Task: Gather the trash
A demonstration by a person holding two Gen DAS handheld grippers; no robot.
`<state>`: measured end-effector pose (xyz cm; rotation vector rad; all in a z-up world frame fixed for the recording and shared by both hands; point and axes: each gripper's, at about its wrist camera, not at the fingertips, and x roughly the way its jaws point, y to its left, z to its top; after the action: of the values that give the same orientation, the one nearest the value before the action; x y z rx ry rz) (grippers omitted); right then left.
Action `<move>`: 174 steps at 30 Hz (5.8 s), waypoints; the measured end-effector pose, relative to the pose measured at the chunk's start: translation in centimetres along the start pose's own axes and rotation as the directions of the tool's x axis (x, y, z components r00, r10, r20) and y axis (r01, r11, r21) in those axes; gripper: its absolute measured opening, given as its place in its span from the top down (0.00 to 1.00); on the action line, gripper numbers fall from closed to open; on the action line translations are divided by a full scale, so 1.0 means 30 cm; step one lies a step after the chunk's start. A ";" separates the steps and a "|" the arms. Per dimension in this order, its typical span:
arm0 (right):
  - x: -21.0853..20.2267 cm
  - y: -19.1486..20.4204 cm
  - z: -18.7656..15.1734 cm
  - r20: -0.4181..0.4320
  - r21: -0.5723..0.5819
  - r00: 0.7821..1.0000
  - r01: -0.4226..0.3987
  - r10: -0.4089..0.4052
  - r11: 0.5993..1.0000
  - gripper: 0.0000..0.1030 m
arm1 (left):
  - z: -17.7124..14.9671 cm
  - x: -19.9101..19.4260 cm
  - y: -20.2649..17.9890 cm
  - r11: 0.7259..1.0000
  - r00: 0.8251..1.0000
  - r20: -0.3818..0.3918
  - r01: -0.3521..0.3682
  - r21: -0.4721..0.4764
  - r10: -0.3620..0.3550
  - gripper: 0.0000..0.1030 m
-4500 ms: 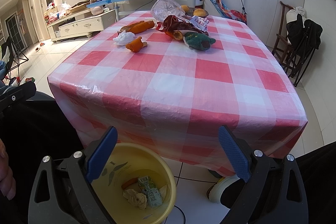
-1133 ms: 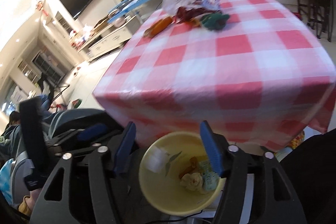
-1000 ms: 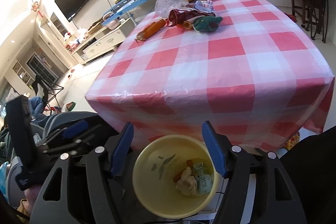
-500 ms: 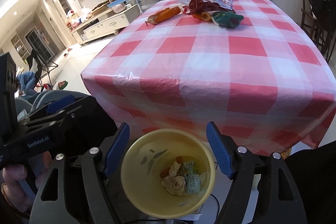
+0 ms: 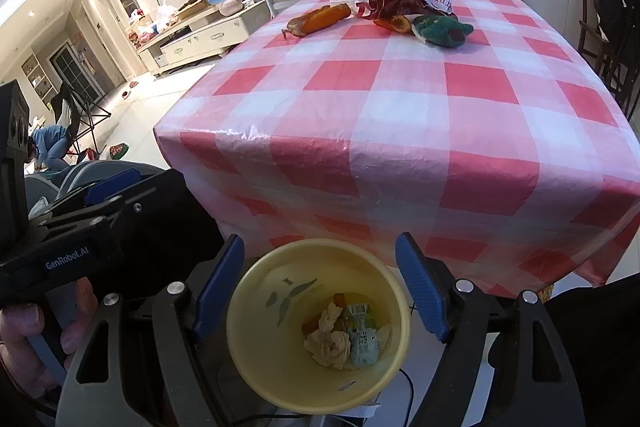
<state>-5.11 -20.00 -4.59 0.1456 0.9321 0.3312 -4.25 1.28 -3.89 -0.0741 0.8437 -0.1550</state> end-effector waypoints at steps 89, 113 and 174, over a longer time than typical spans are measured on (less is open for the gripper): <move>0.027 0.027 -0.017 -0.035 -0.056 0.999 0.020 -0.022 0.998 0.25 | -0.001 0.023 0.014 0.999 1.000 -0.006 0.005 -0.037 -0.005 0.14; 0.024 0.003 -0.020 -0.038 -0.054 0.998 0.039 -0.042 0.998 0.25 | -0.021 0.030 0.014 0.999 1.000 -0.016 0.007 -0.048 -0.008 0.14; 0.011 -0.119 0.321 -0.039 -0.039 0.986 -0.163 0.161 0.986 0.71 | 0.489 0.355 -0.046 0.987 0.986 -0.092 0.147 0.063 -0.141 0.85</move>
<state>3.61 -23.06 -0.10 0.1776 0.9504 0.5054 13.56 -1.80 -1.85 -0.0629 0.9196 -0.3251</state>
